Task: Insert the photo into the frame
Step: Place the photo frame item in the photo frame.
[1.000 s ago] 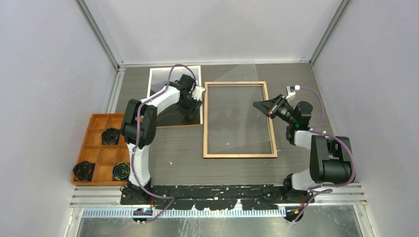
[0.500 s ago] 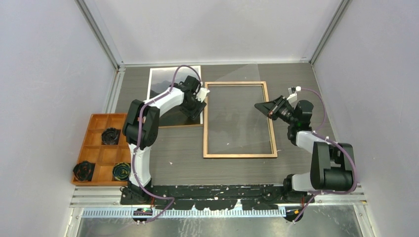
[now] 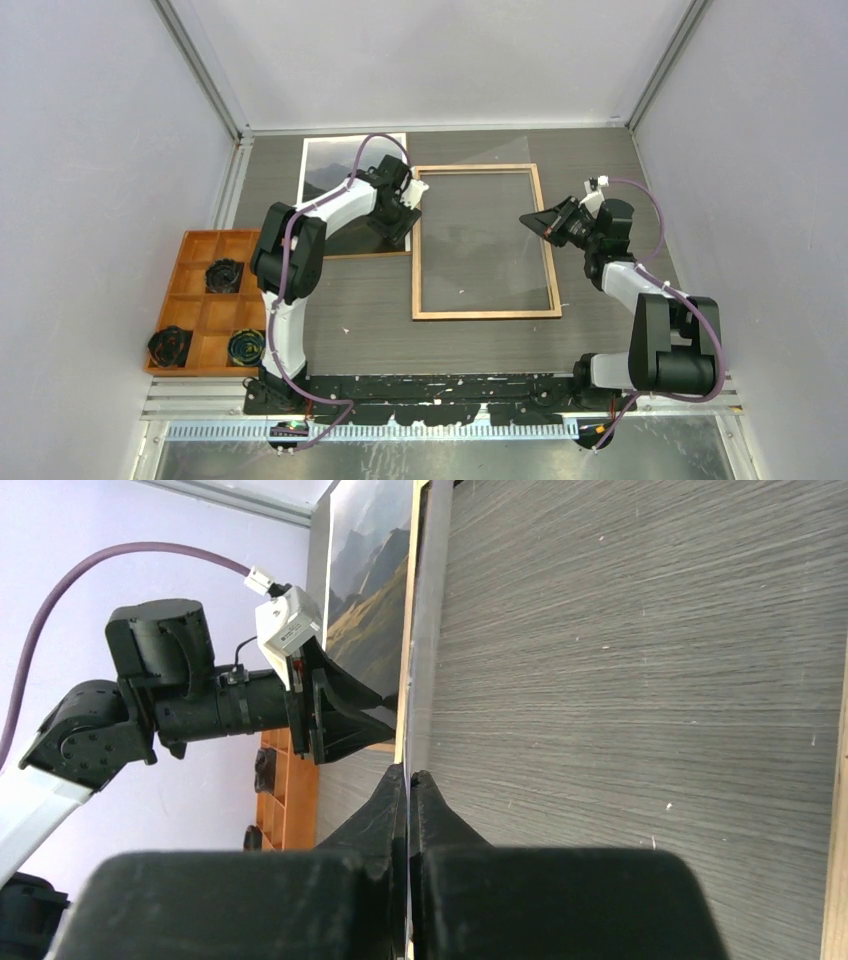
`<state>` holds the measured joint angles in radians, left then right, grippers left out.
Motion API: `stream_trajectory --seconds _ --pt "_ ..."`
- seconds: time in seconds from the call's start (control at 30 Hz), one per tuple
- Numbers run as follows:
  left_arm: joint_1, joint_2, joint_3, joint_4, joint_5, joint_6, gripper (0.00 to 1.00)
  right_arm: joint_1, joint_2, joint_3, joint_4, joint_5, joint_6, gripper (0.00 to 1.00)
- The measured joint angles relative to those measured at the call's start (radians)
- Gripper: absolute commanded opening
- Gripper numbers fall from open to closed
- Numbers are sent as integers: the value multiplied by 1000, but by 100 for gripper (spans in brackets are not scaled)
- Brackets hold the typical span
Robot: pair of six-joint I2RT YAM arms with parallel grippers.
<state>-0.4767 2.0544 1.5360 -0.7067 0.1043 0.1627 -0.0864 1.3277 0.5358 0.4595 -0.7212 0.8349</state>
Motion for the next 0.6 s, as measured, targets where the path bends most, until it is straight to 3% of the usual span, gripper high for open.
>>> stream_trajectory --seconds 0.6 --pt "-9 13 18 -1 -7 2 51 -2 63 -3 47 17 31 9"
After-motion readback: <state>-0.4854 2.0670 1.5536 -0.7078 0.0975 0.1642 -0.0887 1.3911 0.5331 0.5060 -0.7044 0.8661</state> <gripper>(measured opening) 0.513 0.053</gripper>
